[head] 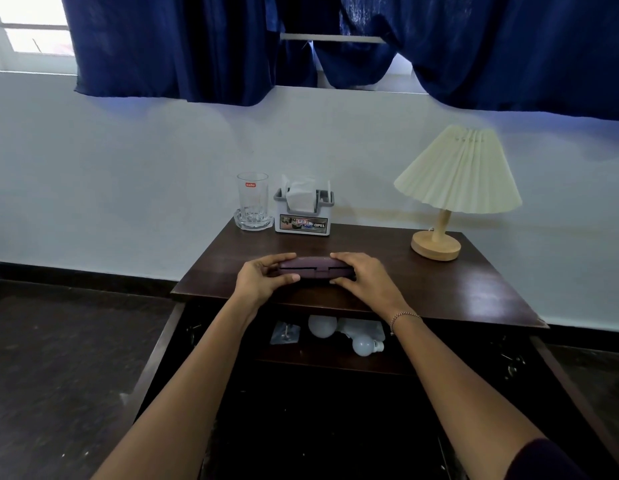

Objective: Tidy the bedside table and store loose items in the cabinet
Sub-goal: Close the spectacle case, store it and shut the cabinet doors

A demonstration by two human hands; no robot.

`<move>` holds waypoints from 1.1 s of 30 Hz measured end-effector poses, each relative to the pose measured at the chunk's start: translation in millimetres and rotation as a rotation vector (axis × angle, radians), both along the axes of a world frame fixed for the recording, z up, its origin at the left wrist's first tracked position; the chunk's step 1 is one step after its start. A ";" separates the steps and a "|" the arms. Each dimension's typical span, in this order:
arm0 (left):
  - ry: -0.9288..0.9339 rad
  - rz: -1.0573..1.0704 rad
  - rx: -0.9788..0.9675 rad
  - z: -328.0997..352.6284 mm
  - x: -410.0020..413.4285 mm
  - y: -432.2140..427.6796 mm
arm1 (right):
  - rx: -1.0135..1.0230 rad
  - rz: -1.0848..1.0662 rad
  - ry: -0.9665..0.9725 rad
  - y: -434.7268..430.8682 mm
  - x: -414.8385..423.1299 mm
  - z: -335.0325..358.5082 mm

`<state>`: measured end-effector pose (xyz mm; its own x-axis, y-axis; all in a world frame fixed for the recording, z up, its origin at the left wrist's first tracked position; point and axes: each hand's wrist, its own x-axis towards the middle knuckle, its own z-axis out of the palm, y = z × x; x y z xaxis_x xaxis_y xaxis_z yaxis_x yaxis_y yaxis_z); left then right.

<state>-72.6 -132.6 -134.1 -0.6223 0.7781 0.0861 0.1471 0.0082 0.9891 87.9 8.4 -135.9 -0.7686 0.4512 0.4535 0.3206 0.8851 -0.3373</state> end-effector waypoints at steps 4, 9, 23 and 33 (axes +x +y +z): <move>-0.009 0.009 0.002 -0.5 0.8 -0.3 | -0.008 0.001 0.012 -0.1 -0.8 -0.2; -0.010 0.015 0.000 -1.3 -0.5 0.4 | 0.009 -0.005 0.016 -0.1 -1.6 -0.4; 0.014 0.137 0.030 -4.5 40.0 -22.5 | 0.213 -0.189 0.119 -34.5 15.7 -10.2; 0.135 0.192 0.111 -26.6 100.3 -38.4 | -0.175 -0.294 0.508 -77.0 51.1 -28.7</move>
<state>27.7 -171.0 -160.7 -0.7347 0.6278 0.2570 0.2844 -0.0590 0.9569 139.0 -68.6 -164.6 -0.3077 0.7123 0.6308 0.3038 0.7018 -0.6443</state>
